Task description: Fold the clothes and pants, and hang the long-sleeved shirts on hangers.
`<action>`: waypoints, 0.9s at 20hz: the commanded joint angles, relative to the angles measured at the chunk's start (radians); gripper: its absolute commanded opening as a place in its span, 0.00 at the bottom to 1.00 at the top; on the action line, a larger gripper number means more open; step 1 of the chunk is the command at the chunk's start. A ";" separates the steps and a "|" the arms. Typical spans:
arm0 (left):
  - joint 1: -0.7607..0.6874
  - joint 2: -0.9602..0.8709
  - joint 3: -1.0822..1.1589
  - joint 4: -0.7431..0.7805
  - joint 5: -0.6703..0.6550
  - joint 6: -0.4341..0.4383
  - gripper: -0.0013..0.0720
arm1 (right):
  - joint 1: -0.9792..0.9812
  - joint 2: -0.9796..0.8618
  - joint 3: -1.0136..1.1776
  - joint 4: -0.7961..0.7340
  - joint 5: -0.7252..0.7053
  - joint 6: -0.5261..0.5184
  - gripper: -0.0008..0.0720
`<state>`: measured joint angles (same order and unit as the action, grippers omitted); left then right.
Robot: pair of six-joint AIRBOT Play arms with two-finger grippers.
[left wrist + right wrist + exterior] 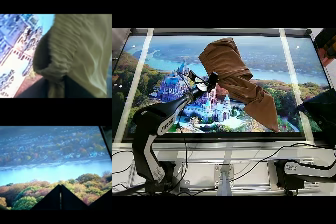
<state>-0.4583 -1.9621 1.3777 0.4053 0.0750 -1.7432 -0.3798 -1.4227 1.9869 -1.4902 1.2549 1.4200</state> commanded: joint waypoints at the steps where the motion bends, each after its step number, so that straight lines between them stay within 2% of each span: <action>1: -0.005 -0.004 0.002 0.005 0.019 -0.050 0.08 | 0.000 0.000 0.000 0.001 0.003 0.000 0.03; 5: -0.018 0.011 0.002 0.019 0.018 -0.049 0.08 | 0.000 0.000 0.000 0.001 0.011 0.000 0.03; 8: -0.049 0.060 0.002 0.108 0.029 -0.049 0.08 | 0.000 0.000 0.000 0.001 0.040 0.000 0.03; 12: -0.084 0.162 0.002 0.315 0.125 -0.049 0.08 | 0.000 -0.002 0.000 -0.008 0.142 -0.001 0.03; 16: -0.048 0.280 0.002 0.553 0.122 -0.045 0.07 | 0.000 -0.003 -0.002 -0.017 0.224 -0.011 0.03; 18: -0.002 0.339 0.002 0.632 0.089 -0.045 0.07 | 0.000 0.009 -0.047 -0.007 0.219 -0.074 0.03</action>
<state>-0.4992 -1.7008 1.3788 0.8711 0.1806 -1.7908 -0.3798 -1.4216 1.9709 -1.5013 1.4372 1.3972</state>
